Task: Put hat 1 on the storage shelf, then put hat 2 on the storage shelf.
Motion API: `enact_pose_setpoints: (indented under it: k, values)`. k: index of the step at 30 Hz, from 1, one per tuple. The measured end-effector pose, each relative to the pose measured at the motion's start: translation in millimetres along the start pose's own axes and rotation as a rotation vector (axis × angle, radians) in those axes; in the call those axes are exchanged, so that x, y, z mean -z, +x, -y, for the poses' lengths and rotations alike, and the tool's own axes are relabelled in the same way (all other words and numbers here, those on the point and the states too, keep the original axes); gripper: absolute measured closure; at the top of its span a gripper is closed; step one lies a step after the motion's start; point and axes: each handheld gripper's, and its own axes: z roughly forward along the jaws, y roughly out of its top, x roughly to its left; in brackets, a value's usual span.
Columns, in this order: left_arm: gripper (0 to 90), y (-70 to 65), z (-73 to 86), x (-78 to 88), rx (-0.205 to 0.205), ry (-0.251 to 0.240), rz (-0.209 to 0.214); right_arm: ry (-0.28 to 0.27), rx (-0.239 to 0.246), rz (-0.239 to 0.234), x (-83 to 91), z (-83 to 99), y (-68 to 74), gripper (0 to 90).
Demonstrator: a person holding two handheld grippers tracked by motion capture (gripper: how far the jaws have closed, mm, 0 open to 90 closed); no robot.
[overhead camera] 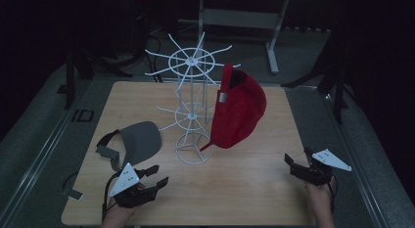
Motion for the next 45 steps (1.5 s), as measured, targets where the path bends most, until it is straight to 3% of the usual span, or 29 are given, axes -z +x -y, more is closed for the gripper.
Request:
enact_pose_setpoints:
  k: [7, 10, 14, 19, 26, 31, 45]
  values:
    - [45.7, 8.3, 8.5, 6.4, 0.021, -0.010, -0.037, 0.028, -0.033, 0.042, 4.3, 20.9, -8.7, 15.3]
    - [45.7, 11.4, 11.3, 9.1, 0.025, 0.001, -0.049, 0.016, -0.054, 0.061, 6.4, 28.7, -10.7, 15.3]
    - [45.7, 14.6, 14.7, 13.0, 0.034, 0.006, -0.064, -0.019, -0.050, 0.122, 7.1, 37.6, -13.5, 14.4]
    - [45.7, 19.1, 18.3, 18.3, 0.046, -0.001, -0.080, -0.017, -0.070, 0.137, 2.5, 46.1, -16.7, 14.5]
    - [45.7, 26.4, 20.8, 26.5, 0.051, -0.001, -0.113, 0.001, -0.053, 0.142, 0.8, 46.4, -15.6, 14.6]
    - [45.7, 33.5, 24.8, 36.1, 0.055, 0.003, -0.143, 0.001, -0.069, 0.134, 1.3, 46.7, -16.8, 14.6]
    - [45.7, 68.1, 40.7, 70.5, 0.102, 0.004, -0.275, 0.007, -0.073, 0.121, 1.3, 46.7, -17.0, 14.7]
